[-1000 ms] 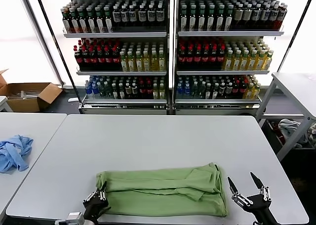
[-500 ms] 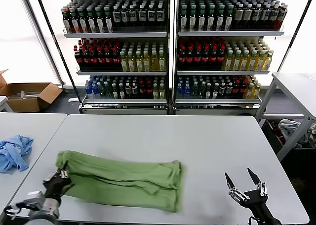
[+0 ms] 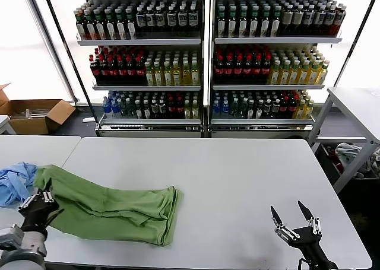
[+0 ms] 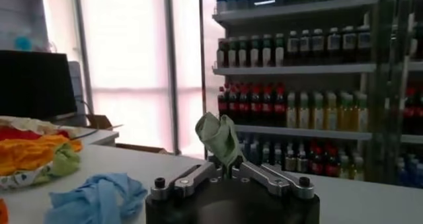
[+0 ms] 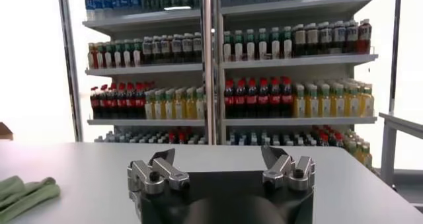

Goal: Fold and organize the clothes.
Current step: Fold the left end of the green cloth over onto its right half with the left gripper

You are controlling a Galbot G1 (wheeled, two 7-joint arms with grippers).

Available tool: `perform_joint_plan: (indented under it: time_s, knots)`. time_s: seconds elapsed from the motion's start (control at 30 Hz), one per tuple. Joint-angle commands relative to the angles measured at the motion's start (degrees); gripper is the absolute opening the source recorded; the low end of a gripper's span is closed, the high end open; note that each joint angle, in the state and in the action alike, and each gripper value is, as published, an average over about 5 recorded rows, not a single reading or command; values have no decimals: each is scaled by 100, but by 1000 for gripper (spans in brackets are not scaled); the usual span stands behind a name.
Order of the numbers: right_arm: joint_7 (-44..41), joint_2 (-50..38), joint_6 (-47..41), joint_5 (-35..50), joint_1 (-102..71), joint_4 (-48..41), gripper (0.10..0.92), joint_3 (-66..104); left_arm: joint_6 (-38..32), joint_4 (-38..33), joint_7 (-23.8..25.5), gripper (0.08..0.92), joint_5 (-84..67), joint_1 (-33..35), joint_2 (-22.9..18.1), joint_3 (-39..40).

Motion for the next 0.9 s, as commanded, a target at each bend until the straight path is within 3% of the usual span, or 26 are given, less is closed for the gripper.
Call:
perform_joint_plan:
  time_s: [0.03, 0.37, 0.9]
  knots:
    - [21, 21, -10, -31, 9, 11, 823, -12, -162, -480, 214, 115, 1205, -484, -347, 2159]
    - [20, 39, -31, -86, 51, 37, 823, -55, -47, 281, 334, 115, 1543, -1147, -508, 2965]
    - [12, 70, -26, -121, 71, 51, 823, -91, -385, 1116, 387, 115, 2109, -1252, -590, 3690]
